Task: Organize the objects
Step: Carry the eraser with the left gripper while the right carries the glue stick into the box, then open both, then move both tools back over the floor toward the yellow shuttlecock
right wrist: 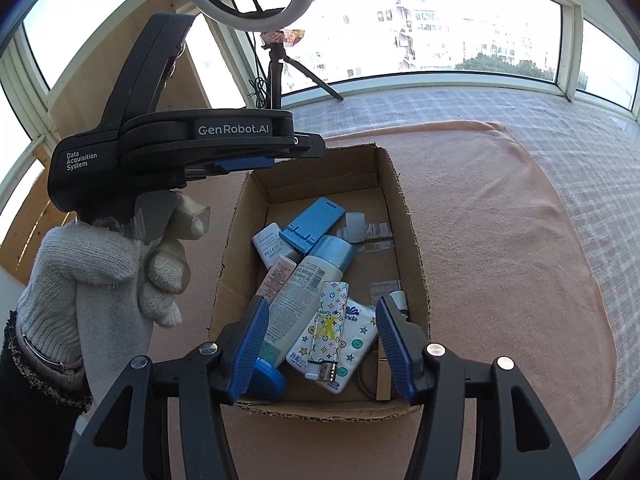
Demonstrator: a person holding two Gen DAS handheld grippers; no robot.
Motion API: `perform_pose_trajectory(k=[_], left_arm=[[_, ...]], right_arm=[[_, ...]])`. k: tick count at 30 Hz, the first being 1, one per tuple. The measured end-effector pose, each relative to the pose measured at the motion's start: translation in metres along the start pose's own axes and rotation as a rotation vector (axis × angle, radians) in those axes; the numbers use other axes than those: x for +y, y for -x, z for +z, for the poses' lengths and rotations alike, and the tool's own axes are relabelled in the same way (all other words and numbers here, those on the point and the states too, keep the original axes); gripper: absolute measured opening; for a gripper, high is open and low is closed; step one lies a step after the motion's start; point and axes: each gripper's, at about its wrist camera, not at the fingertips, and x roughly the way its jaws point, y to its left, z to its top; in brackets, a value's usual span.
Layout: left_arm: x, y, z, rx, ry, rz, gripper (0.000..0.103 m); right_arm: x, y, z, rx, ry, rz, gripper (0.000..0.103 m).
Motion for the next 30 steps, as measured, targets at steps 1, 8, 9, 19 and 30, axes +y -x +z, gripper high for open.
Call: perform_pose_trajectory(k=[1, 8, 9, 19, 30], left_arm=[[0.002, 0.005, -0.002, 0.002, 0.002, 0.002, 0.063], [0.020, 0.050, -0.021, -0.027, -0.011, 0.041, 0.063], [0.025, 0.058, -0.025, -0.032, -0.006, 0.044, 0.063], [0.084, 0.146, -0.076, -0.065, 0.045, 0.071, 0.063], [0.203, 0.234, -0.159, -0.040, 0.133, 0.179, 0.064]], right_arm=[[0.001, 0.000, 0.000, -0.001, -0.003, -0.001, 0.052], [0.015, 0.007, -0.004, -0.019, -0.013, 0.003, 0.052], [0.018, 0.007, -0.005, -0.021, -0.011, 0.006, 0.052], [0.069, 0.004, -0.026, -0.016, 0.031, 0.028, 0.052], [0.134, -0.015, -0.047, -0.013, 0.025, 0.098, 0.052]])
